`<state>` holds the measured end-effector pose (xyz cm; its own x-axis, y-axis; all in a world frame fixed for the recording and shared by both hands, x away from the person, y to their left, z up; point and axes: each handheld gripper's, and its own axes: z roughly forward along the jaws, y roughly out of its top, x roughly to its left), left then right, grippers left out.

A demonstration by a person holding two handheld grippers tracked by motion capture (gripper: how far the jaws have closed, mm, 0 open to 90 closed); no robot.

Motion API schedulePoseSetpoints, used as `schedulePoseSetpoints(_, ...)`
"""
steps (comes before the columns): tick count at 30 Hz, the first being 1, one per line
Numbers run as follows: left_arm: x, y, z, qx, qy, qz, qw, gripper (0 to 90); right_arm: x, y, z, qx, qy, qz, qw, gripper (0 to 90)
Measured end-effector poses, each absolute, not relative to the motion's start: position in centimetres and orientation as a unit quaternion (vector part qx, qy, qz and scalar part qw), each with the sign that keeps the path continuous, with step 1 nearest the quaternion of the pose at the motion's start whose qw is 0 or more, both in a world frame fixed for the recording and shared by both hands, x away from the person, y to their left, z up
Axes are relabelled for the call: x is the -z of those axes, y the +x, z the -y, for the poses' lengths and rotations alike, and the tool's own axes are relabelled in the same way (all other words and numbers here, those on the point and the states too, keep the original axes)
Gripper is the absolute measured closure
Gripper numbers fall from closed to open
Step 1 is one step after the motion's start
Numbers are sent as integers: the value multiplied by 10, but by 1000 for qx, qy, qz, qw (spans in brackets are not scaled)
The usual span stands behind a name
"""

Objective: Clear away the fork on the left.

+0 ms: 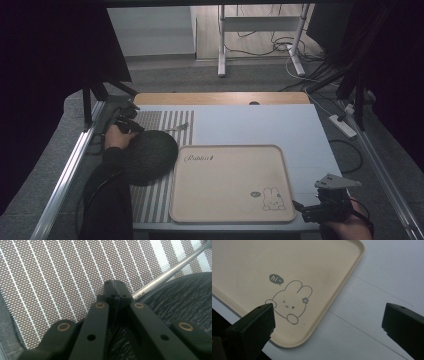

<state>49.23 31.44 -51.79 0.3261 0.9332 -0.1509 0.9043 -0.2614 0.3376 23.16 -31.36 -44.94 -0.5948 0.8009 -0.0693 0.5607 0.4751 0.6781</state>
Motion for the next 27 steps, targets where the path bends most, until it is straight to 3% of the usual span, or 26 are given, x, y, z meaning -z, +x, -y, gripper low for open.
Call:
schedulePoseSetpoints(3,517,492,-315,-47,795,-576,185,887,449,232,314,-312,407,-837,193,0)
schedulePoseSetpoints(4,515,492,-315,-54,790,-579,191,797,449,232,314,-312,406,-837,192,0)
schedulePoseSetpoints(6,513,493,-315,-58,787,-580,202,764,449,232,314,-312,406,-837,192,0)
schedulePoseSetpoints(14,505,500,-299,-62,792,-563,226,389,449,232,313,-310,406,-838,192,0)
schedulePoseSetpoints(22,504,507,-276,-49,811,-531,241,87,449,231,313,-310,403,-839,192,0)
schedulePoseSetpoints(27,505,512,-262,-32,824,-512,242,5,449,231,313,-310,402,-840,192,0)
